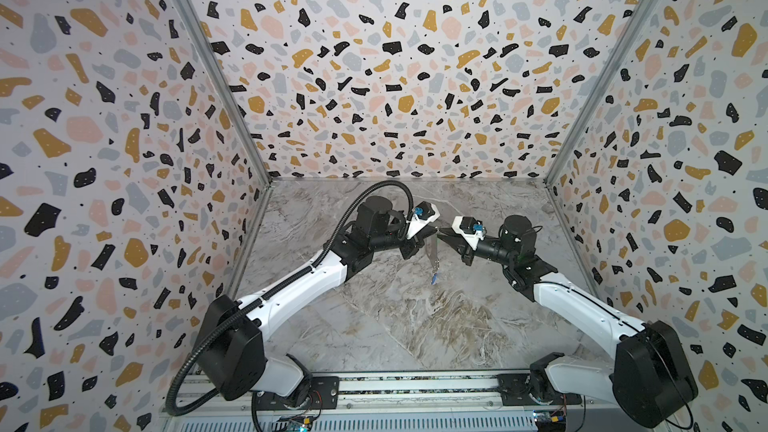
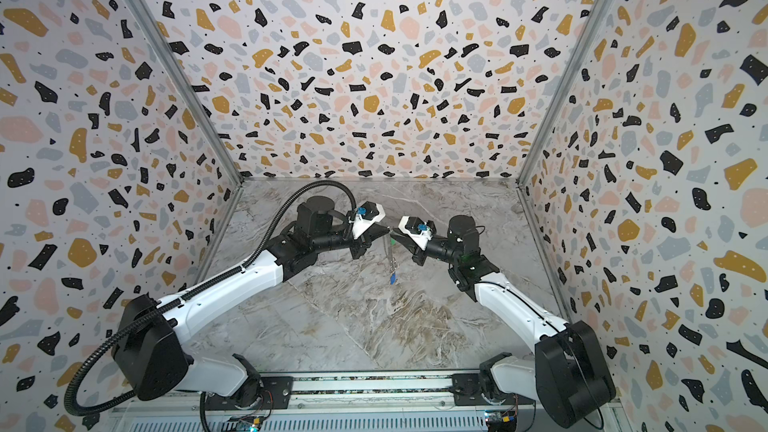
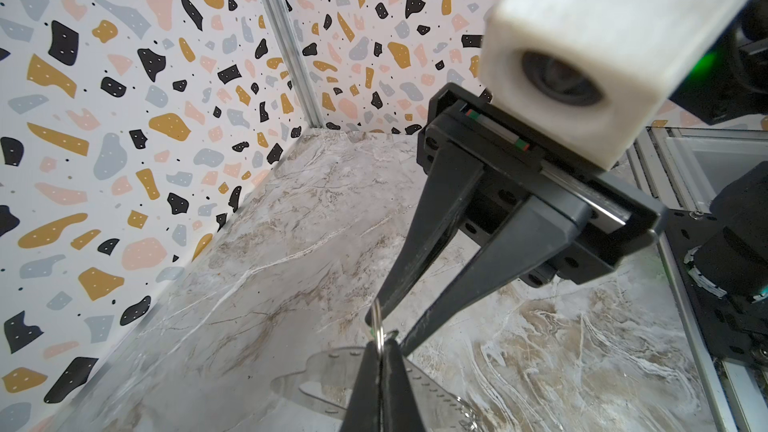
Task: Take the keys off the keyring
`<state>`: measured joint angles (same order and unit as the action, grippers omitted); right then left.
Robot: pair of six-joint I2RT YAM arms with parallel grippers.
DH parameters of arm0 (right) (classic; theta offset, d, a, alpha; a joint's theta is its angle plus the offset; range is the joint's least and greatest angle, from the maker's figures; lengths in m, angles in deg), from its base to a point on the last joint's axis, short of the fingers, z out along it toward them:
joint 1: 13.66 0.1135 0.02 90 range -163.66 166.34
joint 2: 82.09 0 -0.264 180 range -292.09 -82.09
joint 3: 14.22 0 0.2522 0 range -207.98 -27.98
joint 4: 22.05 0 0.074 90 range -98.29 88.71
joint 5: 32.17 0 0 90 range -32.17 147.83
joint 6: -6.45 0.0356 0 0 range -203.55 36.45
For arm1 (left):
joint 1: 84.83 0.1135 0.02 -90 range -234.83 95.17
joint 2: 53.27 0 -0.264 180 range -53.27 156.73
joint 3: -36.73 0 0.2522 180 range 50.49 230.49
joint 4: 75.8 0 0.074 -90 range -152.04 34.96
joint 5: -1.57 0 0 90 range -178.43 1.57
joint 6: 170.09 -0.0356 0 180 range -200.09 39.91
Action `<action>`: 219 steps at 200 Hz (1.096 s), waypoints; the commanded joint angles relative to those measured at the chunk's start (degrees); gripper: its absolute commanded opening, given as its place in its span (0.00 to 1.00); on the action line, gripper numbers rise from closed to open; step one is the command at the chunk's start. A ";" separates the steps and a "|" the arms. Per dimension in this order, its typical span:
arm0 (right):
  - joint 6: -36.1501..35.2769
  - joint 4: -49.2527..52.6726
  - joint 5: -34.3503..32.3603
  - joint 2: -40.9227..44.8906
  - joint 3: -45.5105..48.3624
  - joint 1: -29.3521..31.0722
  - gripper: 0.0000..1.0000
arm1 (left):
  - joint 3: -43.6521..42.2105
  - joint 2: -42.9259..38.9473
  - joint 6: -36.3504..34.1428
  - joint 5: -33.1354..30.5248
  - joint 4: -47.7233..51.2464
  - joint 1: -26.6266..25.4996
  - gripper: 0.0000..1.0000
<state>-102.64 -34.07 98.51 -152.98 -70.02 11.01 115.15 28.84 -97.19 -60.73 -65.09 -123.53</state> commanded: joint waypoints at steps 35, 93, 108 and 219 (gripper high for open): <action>0.74 -1.37 0.51 0.66 -1.12 0.28 0.08 | 1.13 0.25 0.37 -0.83 -3.03 -0.50 0.00; 0.02 -1.13 -0.12 0.76 -0.77 0.63 0.00 | 1.73 0.54 2.22 -3.14 -3.11 -0.59 0.00; -0.96 -0.77 -1.67 0.91 -0.76 1.13 0.00 | 1.95 0.52 2.98 -3.59 -3.58 -0.59 0.00; -8.53 0.13 -21.34 2.78 0.38 5.87 0.00 | 1.78 -0.43 6.27 -7.87 -6.41 -0.59 0.00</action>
<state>-109.20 -34.03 82.84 -152.06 -70.02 16.16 115.15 29.17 -92.28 -66.52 -66.47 -123.86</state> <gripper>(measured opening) 0.044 0.047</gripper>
